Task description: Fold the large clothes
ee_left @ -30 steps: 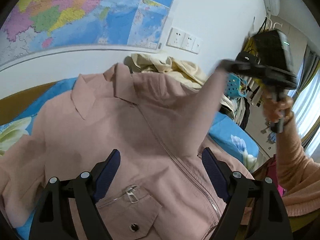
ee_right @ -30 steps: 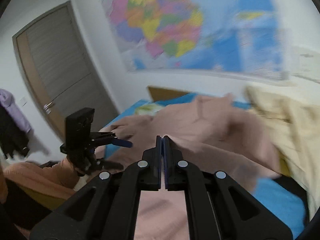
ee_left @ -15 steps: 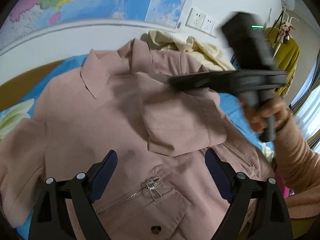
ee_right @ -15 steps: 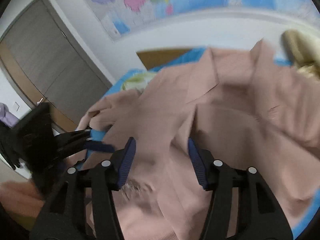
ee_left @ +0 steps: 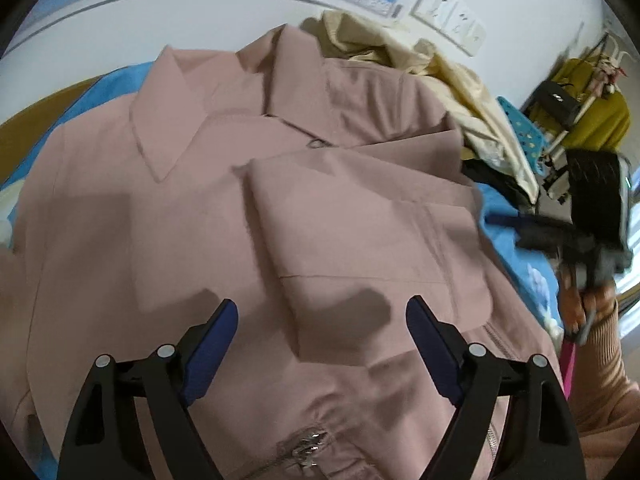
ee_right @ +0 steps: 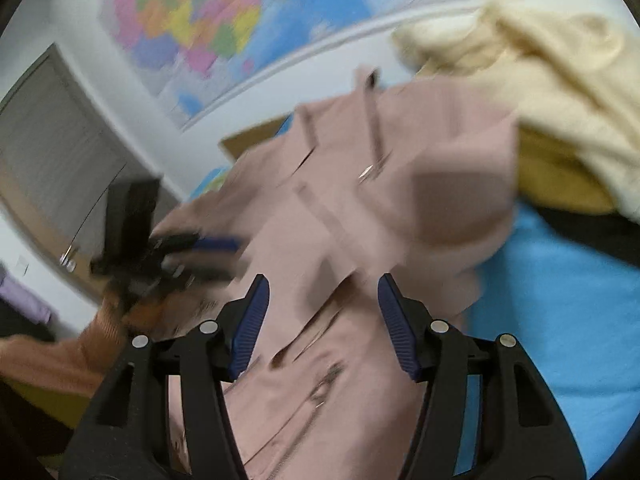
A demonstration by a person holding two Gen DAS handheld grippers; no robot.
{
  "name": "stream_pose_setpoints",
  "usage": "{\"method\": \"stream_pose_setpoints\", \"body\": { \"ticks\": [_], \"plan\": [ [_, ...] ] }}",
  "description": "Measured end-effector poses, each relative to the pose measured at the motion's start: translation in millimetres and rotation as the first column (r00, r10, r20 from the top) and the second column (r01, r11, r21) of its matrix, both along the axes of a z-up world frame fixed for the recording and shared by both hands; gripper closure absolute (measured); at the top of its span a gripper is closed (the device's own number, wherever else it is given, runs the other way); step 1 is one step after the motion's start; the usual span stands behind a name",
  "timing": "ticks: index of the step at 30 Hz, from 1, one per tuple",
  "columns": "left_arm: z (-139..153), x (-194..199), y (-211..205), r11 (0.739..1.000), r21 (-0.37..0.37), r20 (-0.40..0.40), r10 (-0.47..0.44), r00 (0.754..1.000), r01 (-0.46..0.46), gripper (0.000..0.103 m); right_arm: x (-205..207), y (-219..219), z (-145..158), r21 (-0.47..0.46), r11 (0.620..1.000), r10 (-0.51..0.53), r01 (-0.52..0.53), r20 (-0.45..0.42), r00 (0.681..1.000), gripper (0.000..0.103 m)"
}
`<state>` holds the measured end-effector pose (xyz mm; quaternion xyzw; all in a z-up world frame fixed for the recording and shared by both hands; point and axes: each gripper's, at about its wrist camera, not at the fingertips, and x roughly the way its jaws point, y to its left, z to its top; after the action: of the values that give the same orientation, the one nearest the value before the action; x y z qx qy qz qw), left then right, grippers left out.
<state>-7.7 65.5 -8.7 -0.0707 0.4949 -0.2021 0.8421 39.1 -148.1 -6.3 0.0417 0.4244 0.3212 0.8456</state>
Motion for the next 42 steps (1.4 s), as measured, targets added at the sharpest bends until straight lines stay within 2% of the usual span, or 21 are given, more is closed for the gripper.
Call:
{"method": "stream_pose_setpoints", "body": {
  "ticks": [2, 3, 4, 6, 10, 13, 15, 19, 21, 23, 24, 25, 27, 30, 34, 35, 36, 37, 38, 39, 42],
  "plan": [
    [2, -2, 6, 1.0, 0.003, 0.012, 0.01, 1.0, -0.01, 0.02, 1, 15, -13, -0.029, 1.0, 0.005, -0.007, -0.04, 0.999, 0.048],
    [6, -5, 10, 1.0, -0.001, 0.023, 0.014, 1.0, -0.014, 0.02, 4, 22, -20, -0.032, 0.999, 0.019, -0.021, -0.067, 0.998, 0.061],
    [10, -8, 13, 1.0, -0.003, 0.041, 0.014, 0.999, -0.014, 0.02, 3, 23, -23, -0.028, 0.999, 0.033, -0.035, -0.079, 0.996, 0.082],
    [17, -16, 18, 1.0, -0.014, 0.075, 0.001, 0.997, 0.0, 0.019, 8, 34, -17, -0.017, 0.998, 0.057, -0.059, -0.064, 0.996, 0.099],
    [27, -34, 18, 0.996, -0.054, 0.119, -0.065, 0.991, 0.072, 0.011, 20, 67, 18, 0.037, 0.993, 0.109, -0.11, 0.017, 0.994, 0.099],
    [33, -43, 11, 0.995, -0.005, 0.185, -0.092, 0.978, 0.095, 0.008, 36, 103, 35, 0.036, 0.985, 0.164, -0.166, 0.055, 0.985, 0.099],
    [35, -41, 9, 0.997, 0.01, 0.208, -0.083, 0.975, 0.082, 0.007, 45, 125, 39, 0.037, 0.98, 0.194, -0.196, 0.054, 0.979, 0.099],
    [31, -24, 15, 1.0, 0.007, 0.175, -0.027, 0.984, 0.026, 0.007, 60, 157, 32, 0.049, 0.971, 0.233, -0.233, 0.013, 0.972, 0.099],
    [26, -14, 22, 0.999, 0.03, 0.177, 0.03, 0.984, -0.036, 0.008, 68, 168, 24, 0.047, 0.972, 0.233, -0.232, -0.015, 0.972, 0.092],
    [17, -1, 32, 0.993, 0.042, 0.125, 0.102, 0.987, -0.108, 0.03, 68, 166, 24, 0.057, 0.975, 0.216, -0.215, -0.011, 0.976, 0.079],
    [10, 6, 43, 0.991, 0.006, 0.078, 0.133, 0.988, -0.134, 0.051, 65, 156, 27, 0.058, 0.978, 0.201, -0.201, 0.009, 0.98, 0.067],
    [6, 11, 52, 0.987, -0.027, 0.04, 0.159, 0.986, -0.158, 0.066, 61, 142, 32, 0.047, 0.984, 0.171, -0.173, 0.046, 0.984, 0.065],
    [0, 15, 68, 0.978, -0.066, 0.008, 0.199, 0.98, -0.198, 0.081, 55, 108, 39, 0.046, 0.993, 0.102, -0.106, 0.089, 0.991, 0.064],
    [3, 11, 81, 0.972, -0.056, 0.038, 0.231, 0.972, -0.229, 0.083, 48, 46, 47, -0.004, 0.997, -0.078, 0.08, 0.171, 0.982, 0.059],
    [6, 8, 90, 0.968, -0.058, 0.051, 0.247, 0.968, -0.244, 0.085, 48, -39, 39, 0.01, 0.951, -0.305, 0.308, 0.167, 0.938, 0.059],
    [6, 6, 92, 0.966, -0.064, 0.053, 0.255, 0.966, -0.251, 0.084, 50, -56, 34, 0.01, 0.937, -0.346, 0.349, 0.157, 0.925, 0.059],
    [6, 7, 93, 0.964, -0.069, 0.047, 0.261, 0.964, -0.257, 0.075, 53, -68, 28, 0.005, 0.925, -0.376, 0.379, 0.145, 0.915, 0.058],
    [6, 7, 96, 0.959, -0.074, 0.032, 0.275, 0.961, -0.272, 0.037, 56, -76, 22, 0.008, 0.919, -0.392, 0.394, 0.128, 0.911, 0.056],
    [4, 8, 100, 0.954, -0.083, 0.012, 0.291, 0.957, -0.289, 0.021, 59, -79, 17, 0.005, 0.92, -0.39, 0.392, 0.117, 0.913, 0.054],
    [5, 8, 103, 0.947, -0.123, 0.009, 0.3, 0.954, -0.297, 0.015, 64, -81, 11, -0.002, 0.921, -0.387, 0.389, 0.107, 0.916, 0.052],
    [9, 9, 102, 0.954, -0.155, 0.016, 0.264, 0.964, -0.258, 0.011, 77, -73, -1, 0.001, 0.938, -0.345, 0.346, 0.078, 0.935, 0.05]
  ]
}}
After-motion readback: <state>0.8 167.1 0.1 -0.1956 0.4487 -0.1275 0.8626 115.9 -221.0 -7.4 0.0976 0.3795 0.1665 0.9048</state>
